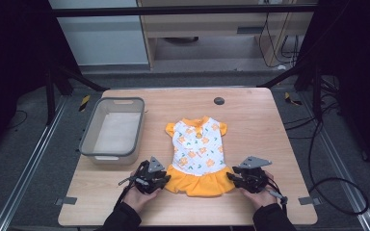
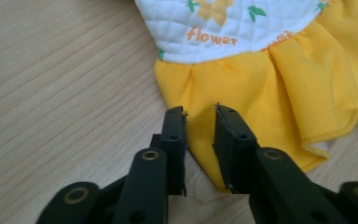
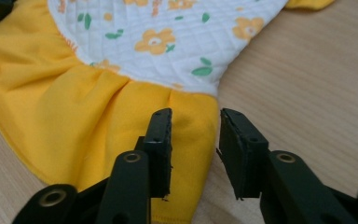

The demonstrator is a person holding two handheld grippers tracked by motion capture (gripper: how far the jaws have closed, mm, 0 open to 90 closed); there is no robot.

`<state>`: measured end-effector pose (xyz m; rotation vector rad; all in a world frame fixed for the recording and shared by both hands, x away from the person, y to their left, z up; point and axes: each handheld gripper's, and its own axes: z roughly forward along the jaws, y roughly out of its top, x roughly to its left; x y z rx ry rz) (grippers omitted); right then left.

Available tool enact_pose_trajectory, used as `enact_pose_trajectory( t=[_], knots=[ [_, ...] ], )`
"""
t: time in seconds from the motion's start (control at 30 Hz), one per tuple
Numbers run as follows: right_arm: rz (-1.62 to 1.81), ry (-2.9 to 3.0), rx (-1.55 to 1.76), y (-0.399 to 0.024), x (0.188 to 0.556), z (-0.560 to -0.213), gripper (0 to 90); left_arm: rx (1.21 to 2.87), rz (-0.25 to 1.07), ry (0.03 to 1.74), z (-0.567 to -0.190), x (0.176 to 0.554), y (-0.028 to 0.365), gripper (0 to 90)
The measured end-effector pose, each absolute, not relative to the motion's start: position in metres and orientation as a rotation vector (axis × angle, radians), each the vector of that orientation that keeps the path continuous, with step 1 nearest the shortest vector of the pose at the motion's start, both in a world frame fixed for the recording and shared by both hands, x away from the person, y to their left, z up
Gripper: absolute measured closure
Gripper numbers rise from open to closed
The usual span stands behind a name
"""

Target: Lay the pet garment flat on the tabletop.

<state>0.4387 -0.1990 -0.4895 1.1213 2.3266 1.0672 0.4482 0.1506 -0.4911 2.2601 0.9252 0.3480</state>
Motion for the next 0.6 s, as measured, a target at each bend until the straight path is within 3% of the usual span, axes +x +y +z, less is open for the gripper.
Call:
enact_pose_trajectory(
  t=[0.17,0.27,0.6],
  knots=[
    [1.023,2.388,1.123,-0.194,0.436,-0.496,78.9,2.266,0.332,0.932,-0.49,0.446,0.15,86.7],
    [1.009,2.412,1.125,-0.192,0.434,-0.494,86.8,2.279,0.325,0.933,-0.489,0.444,0.151,88.7],
    [0.98,2.479,1.11,-0.197,0.423,-0.491,88.2,2.286,0.313,0.941,-0.488,0.424,0.16,89.0]
  ],
)
